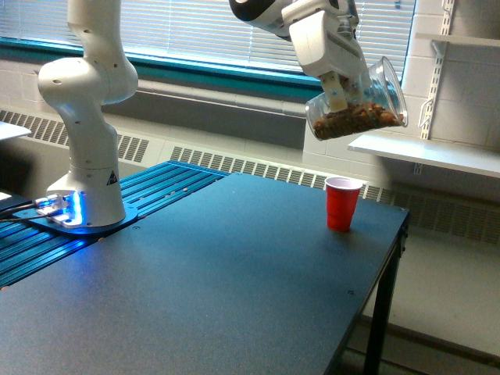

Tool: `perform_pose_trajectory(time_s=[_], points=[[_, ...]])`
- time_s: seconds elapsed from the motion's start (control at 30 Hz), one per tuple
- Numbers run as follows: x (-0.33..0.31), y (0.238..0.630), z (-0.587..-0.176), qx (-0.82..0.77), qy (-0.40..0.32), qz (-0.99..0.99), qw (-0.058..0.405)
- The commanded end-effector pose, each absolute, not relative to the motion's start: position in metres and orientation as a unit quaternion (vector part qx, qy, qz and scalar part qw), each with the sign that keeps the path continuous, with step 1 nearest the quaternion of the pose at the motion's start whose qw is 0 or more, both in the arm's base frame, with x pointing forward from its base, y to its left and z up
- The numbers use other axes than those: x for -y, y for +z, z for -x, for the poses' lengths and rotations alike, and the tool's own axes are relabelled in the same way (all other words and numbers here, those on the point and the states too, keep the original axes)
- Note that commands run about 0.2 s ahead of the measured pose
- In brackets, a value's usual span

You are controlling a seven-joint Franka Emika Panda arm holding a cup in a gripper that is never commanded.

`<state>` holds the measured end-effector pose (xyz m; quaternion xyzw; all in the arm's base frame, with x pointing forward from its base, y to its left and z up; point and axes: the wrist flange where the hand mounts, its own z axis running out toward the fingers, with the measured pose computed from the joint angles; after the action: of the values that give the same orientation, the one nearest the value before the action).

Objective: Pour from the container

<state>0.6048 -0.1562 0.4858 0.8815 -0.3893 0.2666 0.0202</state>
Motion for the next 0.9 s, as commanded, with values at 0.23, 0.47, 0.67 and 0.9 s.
perform_pose_trajectory(time_s=[0.23,0.47,0.67,0.9], points=[[0.145,0.473,-0.609,0.375,0.269,-0.887,0.021],[0.135,0.475,-0.61,0.355,0.287,-0.89,0.023],[0.117,0.474,-0.608,0.33,0.298,-0.896,0.015],[0.09,0.468,-0.599,0.297,0.302,-0.906,0.007]])
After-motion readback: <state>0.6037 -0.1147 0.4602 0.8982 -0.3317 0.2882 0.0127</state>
